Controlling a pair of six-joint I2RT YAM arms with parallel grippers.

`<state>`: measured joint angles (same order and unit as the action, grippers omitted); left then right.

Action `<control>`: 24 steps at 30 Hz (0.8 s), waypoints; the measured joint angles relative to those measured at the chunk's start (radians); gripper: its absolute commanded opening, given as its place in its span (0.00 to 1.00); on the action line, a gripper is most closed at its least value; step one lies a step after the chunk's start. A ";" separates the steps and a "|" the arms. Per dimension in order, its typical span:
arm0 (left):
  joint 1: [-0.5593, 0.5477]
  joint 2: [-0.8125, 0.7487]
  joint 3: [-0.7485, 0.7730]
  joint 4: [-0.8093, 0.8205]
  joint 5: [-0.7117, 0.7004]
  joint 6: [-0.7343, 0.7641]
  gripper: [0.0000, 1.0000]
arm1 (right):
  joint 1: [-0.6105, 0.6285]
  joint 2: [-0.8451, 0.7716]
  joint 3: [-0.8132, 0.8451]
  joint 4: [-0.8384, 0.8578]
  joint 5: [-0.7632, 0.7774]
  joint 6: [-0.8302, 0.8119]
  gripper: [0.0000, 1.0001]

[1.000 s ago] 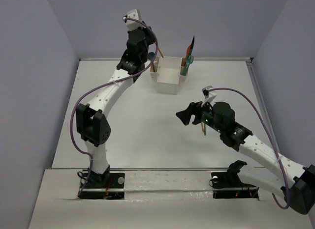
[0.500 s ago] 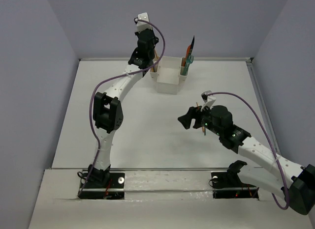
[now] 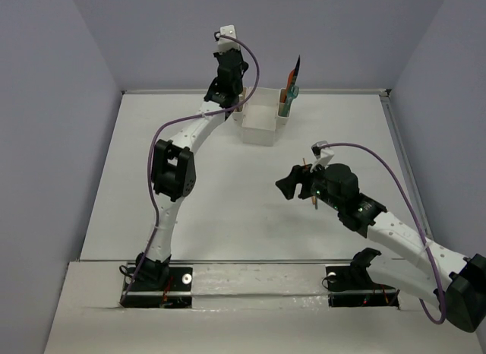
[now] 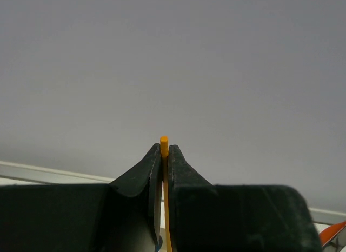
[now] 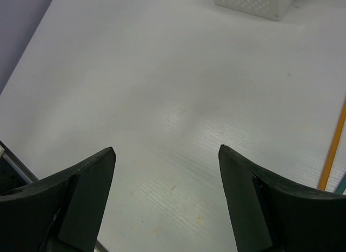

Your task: Sort the eating utensils into containers

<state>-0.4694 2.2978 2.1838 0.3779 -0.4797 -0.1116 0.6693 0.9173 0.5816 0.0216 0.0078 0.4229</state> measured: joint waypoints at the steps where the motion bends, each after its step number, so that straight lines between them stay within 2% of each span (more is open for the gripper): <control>1: 0.000 0.007 0.000 0.001 0.000 0.003 0.00 | 0.000 0.000 0.000 0.000 0.002 0.000 0.83; 13: 0.000 0.040 -0.040 0.049 0.005 0.018 0.01 | 0.000 0.009 0.000 -0.014 0.049 0.000 0.83; 14: 0.000 0.040 -0.050 0.053 0.005 0.018 0.07 | 0.000 0.018 0.000 -0.019 0.059 0.000 0.82; 18: 0.000 0.040 -0.082 0.052 0.006 0.018 0.16 | 0.000 0.048 0.005 -0.053 0.085 0.003 0.81; 21: 0.000 0.040 -0.083 0.054 0.008 0.018 0.28 | 0.000 0.065 0.014 -0.081 0.103 0.005 0.81; 22: 0.000 0.040 -0.083 0.059 0.009 0.018 0.40 | 0.000 0.066 0.015 -0.087 0.109 0.006 0.81; 24: 0.000 0.040 -0.083 0.060 0.013 0.021 0.54 | 0.000 0.066 0.020 -0.103 0.127 0.010 0.79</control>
<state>-0.4694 2.3383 2.1010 0.4374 -0.4671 -0.0906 0.6693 0.9833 0.6014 -0.0814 0.1349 0.4332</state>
